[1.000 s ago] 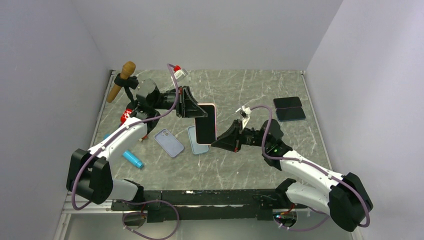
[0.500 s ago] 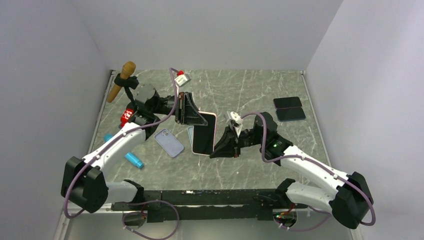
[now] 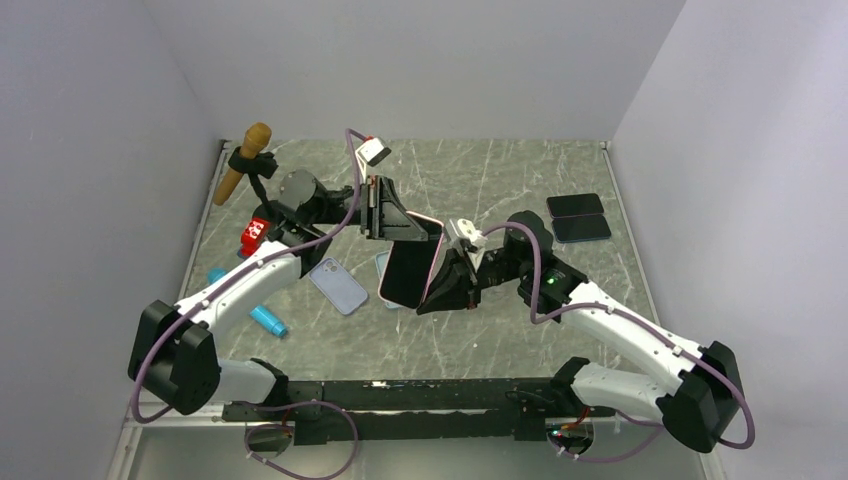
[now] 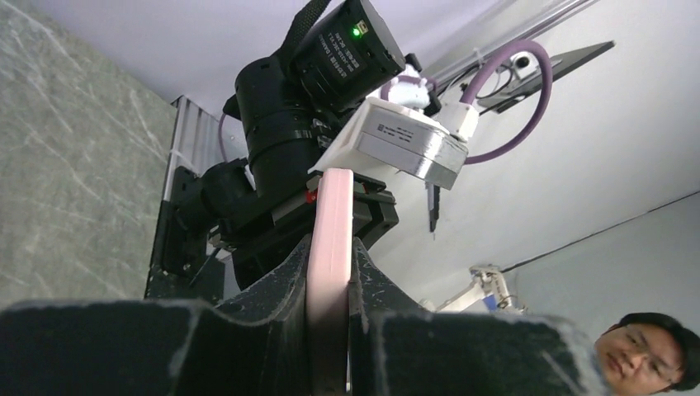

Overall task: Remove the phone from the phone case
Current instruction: Remove the phone case from the phone.

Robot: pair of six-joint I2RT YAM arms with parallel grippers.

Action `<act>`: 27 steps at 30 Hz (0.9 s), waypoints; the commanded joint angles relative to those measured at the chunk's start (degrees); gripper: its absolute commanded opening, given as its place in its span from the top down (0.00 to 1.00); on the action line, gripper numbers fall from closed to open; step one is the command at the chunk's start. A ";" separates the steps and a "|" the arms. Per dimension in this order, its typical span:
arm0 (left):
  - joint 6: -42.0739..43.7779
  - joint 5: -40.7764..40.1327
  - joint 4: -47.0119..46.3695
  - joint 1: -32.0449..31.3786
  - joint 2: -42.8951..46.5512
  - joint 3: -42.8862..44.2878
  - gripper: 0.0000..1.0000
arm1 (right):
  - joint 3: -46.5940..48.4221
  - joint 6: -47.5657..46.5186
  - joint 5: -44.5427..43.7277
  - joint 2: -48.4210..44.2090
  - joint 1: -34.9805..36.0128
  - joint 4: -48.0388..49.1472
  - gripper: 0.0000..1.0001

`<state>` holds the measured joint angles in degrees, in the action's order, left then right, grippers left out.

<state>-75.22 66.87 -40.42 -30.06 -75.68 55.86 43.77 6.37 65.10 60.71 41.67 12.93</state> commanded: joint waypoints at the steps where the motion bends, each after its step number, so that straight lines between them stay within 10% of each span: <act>1: -10.36 1.83 -5.88 -3.20 -0.92 -1.07 1.00 | 8.05 -9.29 -10.09 -0.46 -1.15 5.99 1.00; 5: -11.39 0.07 -6.98 -3.22 -0.39 -2.22 1.00 | 6.91 -7.91 -19.88 -2.04 -1.09 8.49 1.00; 14: -25.59 -13.85 -26.96 -3.60 -2.34 -8.72 1.00 | -6.32 -2.52 -81.81 -9.02 5.33 16.44 1.00; 27: -22.86 -28.36 -28.96 -4.00 -3.80 -7.31 1.00 | -8.70 16.98 -79.80 -16.59 6.11 1.56 1.00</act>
<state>-89.01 35.33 -65.56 -31.03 -80.31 47.46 36.07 16.82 -3.55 49.25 50.02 11.62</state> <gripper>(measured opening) 0.190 0.057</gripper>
